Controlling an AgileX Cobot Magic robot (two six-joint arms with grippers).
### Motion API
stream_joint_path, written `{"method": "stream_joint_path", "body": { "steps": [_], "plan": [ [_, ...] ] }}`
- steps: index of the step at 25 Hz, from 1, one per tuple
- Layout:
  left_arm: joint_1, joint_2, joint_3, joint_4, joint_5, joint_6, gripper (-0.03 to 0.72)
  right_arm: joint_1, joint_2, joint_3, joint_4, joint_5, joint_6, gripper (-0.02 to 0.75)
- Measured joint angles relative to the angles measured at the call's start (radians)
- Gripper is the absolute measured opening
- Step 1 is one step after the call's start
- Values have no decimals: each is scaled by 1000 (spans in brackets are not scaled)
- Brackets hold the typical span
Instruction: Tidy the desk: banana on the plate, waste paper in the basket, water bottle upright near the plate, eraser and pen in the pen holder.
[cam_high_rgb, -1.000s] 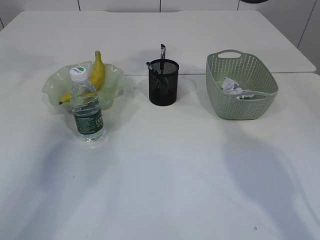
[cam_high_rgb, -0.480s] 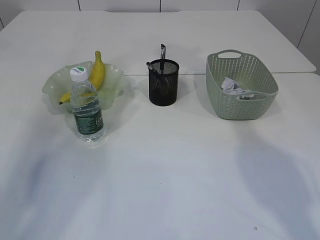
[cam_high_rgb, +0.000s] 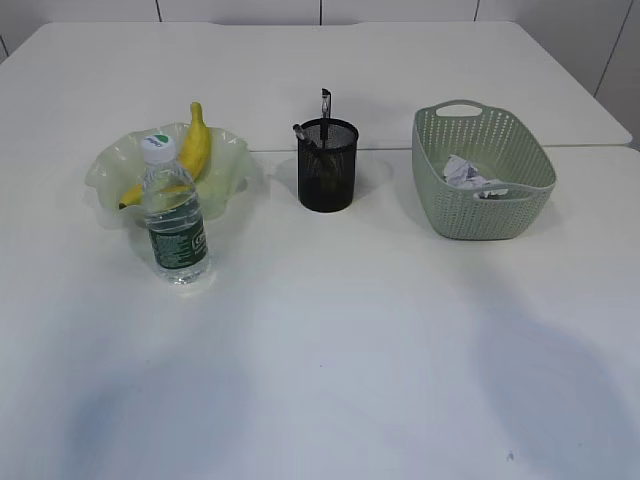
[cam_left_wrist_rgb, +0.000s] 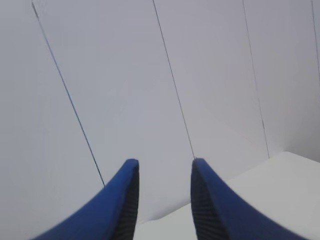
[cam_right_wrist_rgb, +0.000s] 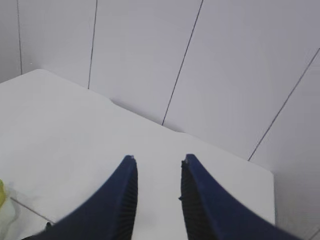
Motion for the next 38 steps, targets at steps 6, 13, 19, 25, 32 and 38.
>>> {"method": "stream_joint_path", "body": {
  "steps": [6, 13, 19, 25, 32, 38],
  "plan": [
    [27, -155, -6, 84, 55, -203, 239, 0, -138, -3, -28, 29, 29, 231],
    [29, -287, -8, 251, 151, -427, 237, 0, -340, 35, -135, 60, 98, 231],
    [29, -401, -8, 272, 182, -487, 237, 0, -496, 174, -168, 78, 141, 231],
    [29, -530, 40, 308, 204, -528, 237, 0, -601, 370, -172, 82, 146, 231],
    [4, -682, 170, 331, 231, -560, 237, 0, -725, 538, -175, 86, 148, 231],
    [-79, -791, 268, 401, 238, -562, 237, 0, -835, 639, -151, 86, 148, 231]
  ]
}}
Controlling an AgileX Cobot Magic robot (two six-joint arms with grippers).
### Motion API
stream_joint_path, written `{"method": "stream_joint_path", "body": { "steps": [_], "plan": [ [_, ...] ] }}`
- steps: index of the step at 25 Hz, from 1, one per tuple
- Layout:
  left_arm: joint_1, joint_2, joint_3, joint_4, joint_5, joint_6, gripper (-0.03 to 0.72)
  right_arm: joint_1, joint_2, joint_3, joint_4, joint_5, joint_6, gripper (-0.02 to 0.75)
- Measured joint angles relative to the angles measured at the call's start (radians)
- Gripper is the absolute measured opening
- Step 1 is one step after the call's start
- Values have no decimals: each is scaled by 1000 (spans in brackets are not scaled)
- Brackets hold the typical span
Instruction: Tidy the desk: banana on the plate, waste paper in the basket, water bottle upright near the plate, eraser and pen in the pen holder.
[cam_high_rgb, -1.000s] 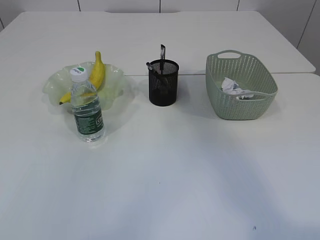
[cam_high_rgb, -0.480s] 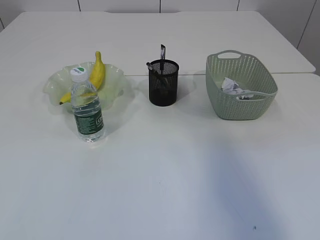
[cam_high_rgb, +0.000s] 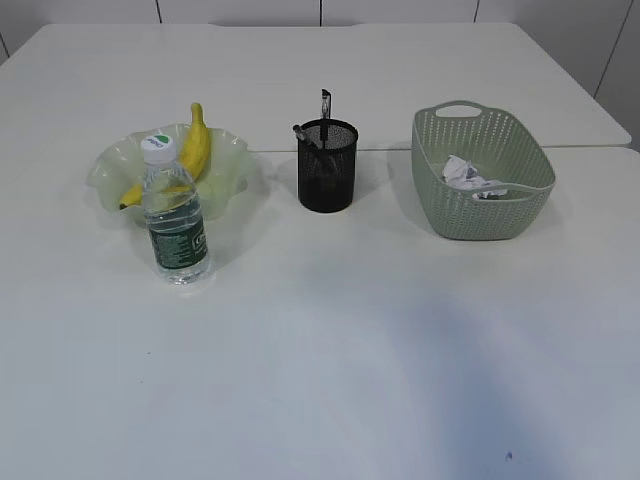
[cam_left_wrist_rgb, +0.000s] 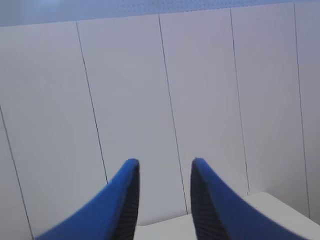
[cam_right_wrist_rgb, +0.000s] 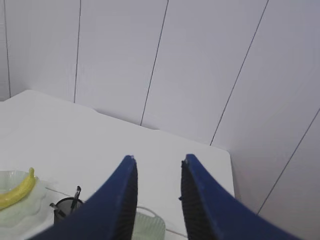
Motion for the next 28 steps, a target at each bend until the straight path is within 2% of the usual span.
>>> {"method": "stream_joint_path", "body": {
  "steps": [4, 7, 14, 21, 24, 28],
  "plan": [
    [-73, -49, 14, 116, 9, -20, 237, 0, -57, 76, 13, 0, 0, 231],
    [-114, -68, 16, 155, 20, -27, 237, 9, -93, 122, 25, 2, 0, 231],
    [-124, -99, 17, 164, 142, -30, 237, 104, -122, 152, 21, 2, 0, 231],
    [-133, -103, 20, 169, 142, -31, 237, 119, -123, 152, -14, 2, 0, 231],
    [-149, -103, 20, 218, 142, -33, 237, 151, -152, 181, -31, 2, 0, 231],
    [-158, -119, 26, 290, 142, -75, 236, 191, -247, 298, -95, 2, 0, 231]
  ]
}}
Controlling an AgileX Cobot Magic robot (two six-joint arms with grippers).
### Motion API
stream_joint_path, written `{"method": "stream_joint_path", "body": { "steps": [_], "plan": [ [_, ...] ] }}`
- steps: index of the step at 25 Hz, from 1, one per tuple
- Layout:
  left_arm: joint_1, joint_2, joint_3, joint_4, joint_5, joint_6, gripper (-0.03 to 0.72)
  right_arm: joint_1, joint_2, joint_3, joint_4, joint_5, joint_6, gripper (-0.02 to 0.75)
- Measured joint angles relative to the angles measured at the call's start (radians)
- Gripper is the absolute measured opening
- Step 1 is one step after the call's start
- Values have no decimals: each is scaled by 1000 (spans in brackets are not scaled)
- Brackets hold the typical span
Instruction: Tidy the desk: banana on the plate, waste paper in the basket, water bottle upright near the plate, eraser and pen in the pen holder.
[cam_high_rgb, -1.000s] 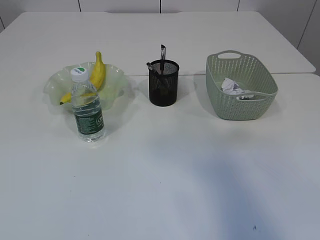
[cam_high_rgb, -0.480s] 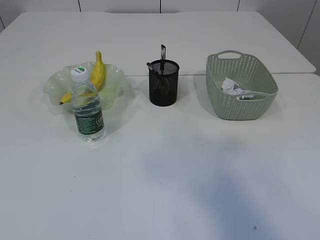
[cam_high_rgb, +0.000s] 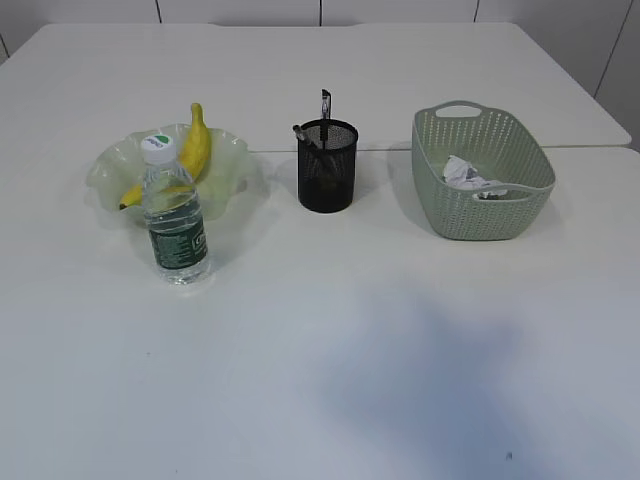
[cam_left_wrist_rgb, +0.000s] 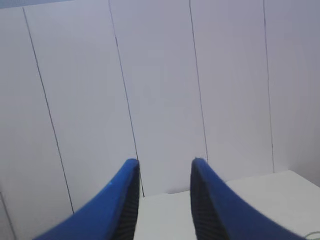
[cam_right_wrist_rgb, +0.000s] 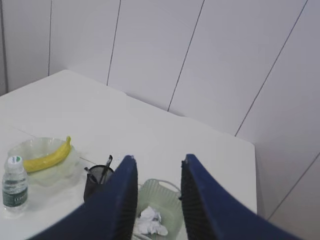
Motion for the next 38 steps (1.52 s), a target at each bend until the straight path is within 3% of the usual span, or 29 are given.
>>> {"method": "stream_joint_path", "body": {
  "steps": [8, 17, 27, 38],
  "plan": [
    [-54, -147, 88, 76, 0, -39, 236, 3, -285, 357, -94, -20, 29, 231],
    [-95, -468, 538, 208, 0, -53, 236, 3, -568, 747, -100, -52, 67, 231],
    [-98, -863, 1018, 237, 0, -65, 236, 3, -943, 1022, -132, -78, 108, 231],
    [-101, -868, 1414, 207, -54, -68, 236, 6, -957, 1313, -132, -98, 138, 231]
  ]
}}
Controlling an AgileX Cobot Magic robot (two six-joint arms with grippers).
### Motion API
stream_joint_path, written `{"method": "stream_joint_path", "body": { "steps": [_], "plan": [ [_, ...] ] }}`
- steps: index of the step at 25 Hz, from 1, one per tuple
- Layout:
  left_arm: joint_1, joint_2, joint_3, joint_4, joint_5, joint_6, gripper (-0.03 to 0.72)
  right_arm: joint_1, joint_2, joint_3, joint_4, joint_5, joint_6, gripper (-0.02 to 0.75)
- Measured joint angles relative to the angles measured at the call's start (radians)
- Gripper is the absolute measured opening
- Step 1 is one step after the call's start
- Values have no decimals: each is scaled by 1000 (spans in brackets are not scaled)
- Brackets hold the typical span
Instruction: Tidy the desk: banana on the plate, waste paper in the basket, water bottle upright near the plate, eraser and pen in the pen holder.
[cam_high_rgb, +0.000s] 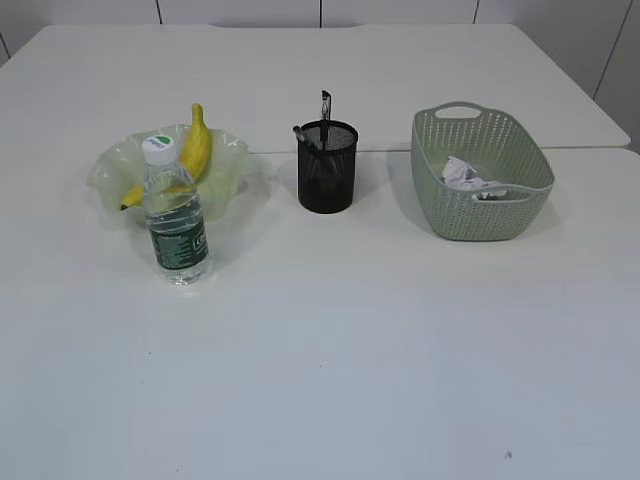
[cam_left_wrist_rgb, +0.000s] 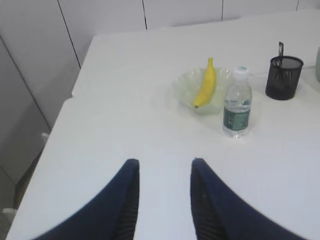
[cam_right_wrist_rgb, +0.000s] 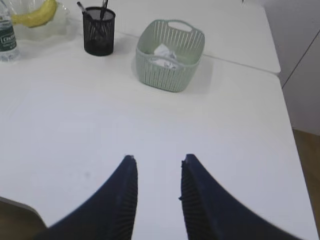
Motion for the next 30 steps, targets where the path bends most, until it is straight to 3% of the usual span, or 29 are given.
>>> {"method": "stream_joint_path", "body": {
  "steps": [10, 30],
  "plan": [
    [0, 0, 334, -15, -93, 0, 236, 0, 0, 127, 0, -100, 2, 231],
    [0, 0, 362, -19, -102, 0, 236, 0, 0, 153, -9, -46, 22, 231]
  ]
}}
